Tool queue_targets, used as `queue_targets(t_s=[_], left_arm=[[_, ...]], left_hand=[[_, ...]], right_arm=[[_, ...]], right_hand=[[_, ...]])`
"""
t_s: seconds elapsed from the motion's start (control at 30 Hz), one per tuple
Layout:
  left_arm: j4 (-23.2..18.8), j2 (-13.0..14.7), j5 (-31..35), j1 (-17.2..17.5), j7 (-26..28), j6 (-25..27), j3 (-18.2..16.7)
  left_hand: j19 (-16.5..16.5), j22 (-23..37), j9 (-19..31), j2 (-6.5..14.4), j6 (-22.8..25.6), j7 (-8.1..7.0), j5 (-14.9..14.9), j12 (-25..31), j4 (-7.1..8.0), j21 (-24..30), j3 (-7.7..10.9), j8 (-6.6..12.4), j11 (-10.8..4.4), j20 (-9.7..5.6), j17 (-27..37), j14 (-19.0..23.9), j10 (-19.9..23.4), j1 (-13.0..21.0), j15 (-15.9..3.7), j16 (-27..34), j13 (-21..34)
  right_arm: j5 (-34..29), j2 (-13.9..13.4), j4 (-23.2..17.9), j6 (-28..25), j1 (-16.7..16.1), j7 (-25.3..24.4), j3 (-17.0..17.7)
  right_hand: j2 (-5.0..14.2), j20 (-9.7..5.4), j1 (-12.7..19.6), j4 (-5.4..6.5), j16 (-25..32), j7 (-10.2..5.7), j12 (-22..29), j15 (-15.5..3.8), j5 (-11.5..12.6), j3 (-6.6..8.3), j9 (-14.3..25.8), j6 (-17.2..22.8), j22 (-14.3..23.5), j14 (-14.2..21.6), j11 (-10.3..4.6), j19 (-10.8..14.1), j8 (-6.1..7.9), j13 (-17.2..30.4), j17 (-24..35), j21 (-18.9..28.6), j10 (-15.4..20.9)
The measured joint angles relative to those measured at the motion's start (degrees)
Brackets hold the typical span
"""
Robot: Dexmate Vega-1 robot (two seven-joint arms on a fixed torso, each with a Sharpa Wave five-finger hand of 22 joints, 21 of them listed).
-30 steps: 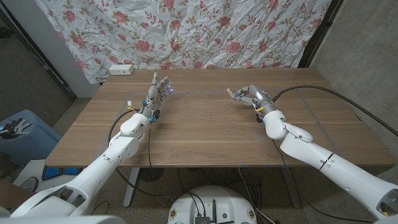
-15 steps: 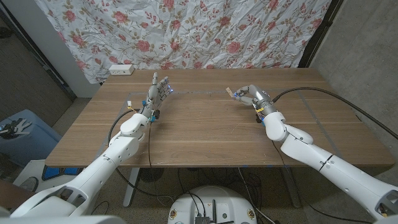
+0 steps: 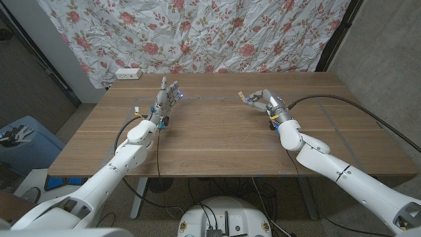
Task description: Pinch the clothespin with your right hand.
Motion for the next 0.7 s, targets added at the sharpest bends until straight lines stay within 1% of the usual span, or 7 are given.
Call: queue_targets(t_s=[0.13,0.17,0.27,0.5,0.57,0.63,0.7], left_arm=[[0.00,0.00,0.00,0.00,0.00,0.00,0.00],[0.00,0.00,0.00,0.00,0.00,0.00,-0.01],[0.00,0.00,0.00,0.01,0.00,0.00,-0.01],[-0.02,0.01,0.00,0.01,0.00,0.02,-0.01],[-0.02,0.01,-0.01,0.01,0.00,0.02,-0.01],[-0.03,0.01,0.00,0.01,0.00,0.02,-0.02],[-0.03,0.01,-0.01,0.01,0.00,0.02,-0.02]], left_hand=[[0.00,0.00,0.00,0.00,0.00,0.00,0.00,0.00,0.00,0.00,0.00,0.00,0.00,0.00,0.00,0.00,0.00,0.00,0.00,0.00,0.00],[0.00,0.00,0.00,0.00,0.00,0.00,0.00,0.00,0.00,0.00,0.00,0.00,0.00,0.00,0.00,0.00,0.00,0.00,0.00,0.00,0.00],[0.00,0.00,0.00,0.00,0.00,0.00,0.00,0.00,0.00,0.00,0.00,0.00,0.00,0.00,0.00,0.00,0.00,0.00,0.00,0.00,0.00],[0.00,0.00,0.00,0.00,0.00,0.00,0.00,0.00,0.00,0.00,0.00,0.00,0.00,0.00,0.00,0.00,0.00,0.00,0.00,0.00,0.00],[0.00,0.00,0.00,0.00,0.00,0.00,0.00,0.00,0.00,0.00,0.00,0.00,0.00,0.00,0.00,0.00,0.00,0.00,0.00,0.00,0.00],[0.00,0.00,0.00,0.00,0.00,0.00,0.00,0.00,0.00,0.00,0.00,0.00,0.00,0.00,0.00,0.00,0.00,0.00,0.00,0.00,0.00],[0.00,0.00,0.00,0.00,0.00,0.00,0.00,0.00,0.00,0.00,0.00,0.00,0.00,0.00,0.00,0.00,0.00,0.00,0.00,0.00,0.00]], right_arm=[[0.08,0.00,0.00,0.93,0.00,-0.21,0.00],[0.09,0.34,0.61,0.98,-0.07,-0.22,0.14],[0.20,0.47,0.77,1.47,-0.11,-0.37,0.18],[0.33,0.82,1.14,2.06,-0.37,-0.63,0.38],[0.39,0.89,1.21,2.17,-0.50,-0.68,0.47],[0.48,0.95,1.25,2.38,-0.59,-0.74,0.58],[0.52,0.97,1.27,2.54,-0.62,-0.79,0.61]], right_hand=[[-0.04,-0.79,0.04,0.00,0.44,0.00,0.11,-0.20,0.46,0.00,0.07,0.00,0.00,0.59,0.00,-0.34,-0.01,0.74,0.32,0.00,0.00],[-0.04,-1.03,0.04,0.00,0.44,0.00,0.32,-0.22,0.46,-0.01,0.08,0.00,0.00,0.87,0.00,-0.19,-0.01,0.77,0.35,0.00,-0.01],[-0.04,-1.03,0.04,0.00,0.44,0.00,0.51,-0.46,0.68,-0.01,0.08,0.00,0.00,1.14,0.23,-0.20,-0.02,1.28,0.58,0.00,-0.24],[-0.04,-1.02,0.04,0.01,0.44,-0.01,0.97,-0.41,1.06,-0.04,0.09,-0.01,-0.01,2.26,0.23,-0.20,-0.06,2.52,1.08,0.00,-0.24],[-0.04,-1.02,0.04,0.17,0.44,-0.01,1.19,-0.38,1.25,-0.34,0.11,-0.01,-0.01,2.65,0.23,-0.20,-0.08,2.88,1.14,0.00,-0.24],[-0.58,-1.02,0.58,0.17,0.44,0.21,1.23,-0.29,1.25,-0.34,0.44,0.21,-0.01,2.74,0.23,-0.19,-0.13,3.27,1.14,0.00,-0.24],[-0.58,-1.02,0.58,0.17,0.44,0.30,1.33,-0.50,1.47,-0.34,0.47,0.30,-0.01,2.96,0.44,-0.20,-0.13,3.56,1.33,0.00,-0.46]])
